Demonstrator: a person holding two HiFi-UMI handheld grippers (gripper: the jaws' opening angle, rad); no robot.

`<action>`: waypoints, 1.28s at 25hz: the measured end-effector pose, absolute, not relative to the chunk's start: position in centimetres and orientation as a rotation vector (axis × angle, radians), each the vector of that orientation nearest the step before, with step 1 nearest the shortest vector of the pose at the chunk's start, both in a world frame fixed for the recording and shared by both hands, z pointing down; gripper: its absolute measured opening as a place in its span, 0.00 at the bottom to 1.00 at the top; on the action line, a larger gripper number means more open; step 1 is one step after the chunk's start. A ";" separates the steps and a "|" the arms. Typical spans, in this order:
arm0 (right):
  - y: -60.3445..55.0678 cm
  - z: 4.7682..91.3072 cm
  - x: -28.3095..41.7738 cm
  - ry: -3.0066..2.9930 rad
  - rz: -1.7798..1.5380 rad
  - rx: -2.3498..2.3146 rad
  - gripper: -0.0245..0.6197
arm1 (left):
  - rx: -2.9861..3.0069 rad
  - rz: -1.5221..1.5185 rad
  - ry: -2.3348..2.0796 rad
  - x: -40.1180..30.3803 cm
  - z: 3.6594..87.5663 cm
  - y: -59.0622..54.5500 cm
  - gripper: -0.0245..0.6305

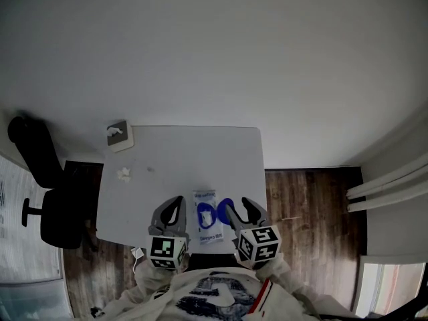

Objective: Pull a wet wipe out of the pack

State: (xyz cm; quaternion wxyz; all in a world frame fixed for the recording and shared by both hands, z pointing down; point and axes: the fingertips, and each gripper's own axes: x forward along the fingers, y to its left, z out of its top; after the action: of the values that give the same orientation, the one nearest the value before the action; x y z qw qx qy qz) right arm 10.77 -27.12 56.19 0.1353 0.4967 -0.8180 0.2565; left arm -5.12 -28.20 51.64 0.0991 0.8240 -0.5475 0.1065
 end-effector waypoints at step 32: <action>-21.3 72.7 1.6 -2.024 0.812 1.072 0.80 | 2.325 0.335 -1.537 -14.4 55.6 -27.2 0.04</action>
State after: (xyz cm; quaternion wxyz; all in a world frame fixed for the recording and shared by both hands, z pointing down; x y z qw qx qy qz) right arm 1.55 -21.30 72.70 0.3483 0.4136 -0.7807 0.3134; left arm -14.39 -27.20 55.57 0.1666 0.8167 -0.5398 0.1177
